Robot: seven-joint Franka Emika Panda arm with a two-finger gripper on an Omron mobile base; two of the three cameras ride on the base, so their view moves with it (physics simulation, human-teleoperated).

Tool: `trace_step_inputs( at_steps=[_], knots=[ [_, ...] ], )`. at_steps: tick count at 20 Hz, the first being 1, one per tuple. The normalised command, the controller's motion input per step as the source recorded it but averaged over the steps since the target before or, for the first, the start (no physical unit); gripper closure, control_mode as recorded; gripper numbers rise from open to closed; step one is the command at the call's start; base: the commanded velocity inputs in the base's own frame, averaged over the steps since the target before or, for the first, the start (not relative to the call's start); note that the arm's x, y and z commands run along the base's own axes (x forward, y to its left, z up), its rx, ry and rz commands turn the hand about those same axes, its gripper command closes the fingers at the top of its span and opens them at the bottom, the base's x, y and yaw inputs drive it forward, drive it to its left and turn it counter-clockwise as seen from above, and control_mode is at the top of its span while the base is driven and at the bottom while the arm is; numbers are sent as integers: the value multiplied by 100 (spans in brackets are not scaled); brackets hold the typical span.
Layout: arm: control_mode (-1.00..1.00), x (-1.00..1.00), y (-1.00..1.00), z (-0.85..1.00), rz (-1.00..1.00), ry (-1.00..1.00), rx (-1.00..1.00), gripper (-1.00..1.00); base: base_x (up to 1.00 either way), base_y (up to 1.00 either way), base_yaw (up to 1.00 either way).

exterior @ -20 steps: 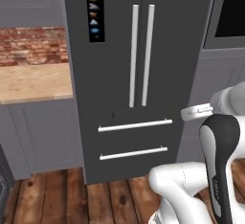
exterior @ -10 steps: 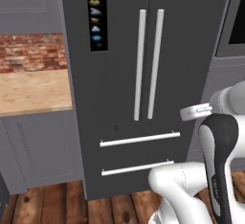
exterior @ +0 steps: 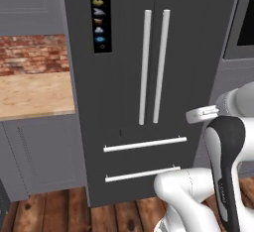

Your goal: Retrieve the chicken drumstick from the fridge and place it on the saucepan with marinade on the stove.

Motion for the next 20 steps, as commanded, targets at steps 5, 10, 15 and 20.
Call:
trace_step_inputs(
  at_steps=[5, 10, 15, 20],
  knots=[
    [-100, 28, -22, 10, 0, -6, 0, -100, 0, 0, 0],
    [-100, 28, -11, 32, 0, -12, 4, -100, 0, 0, 0],
    [-100, 62, 0, 37, -3, 0, 9, -100, 0, 0, 0],
    [-100, 71, -4, 31, -3, 0, 10, -100, 0, 0, 0]
  ],
)
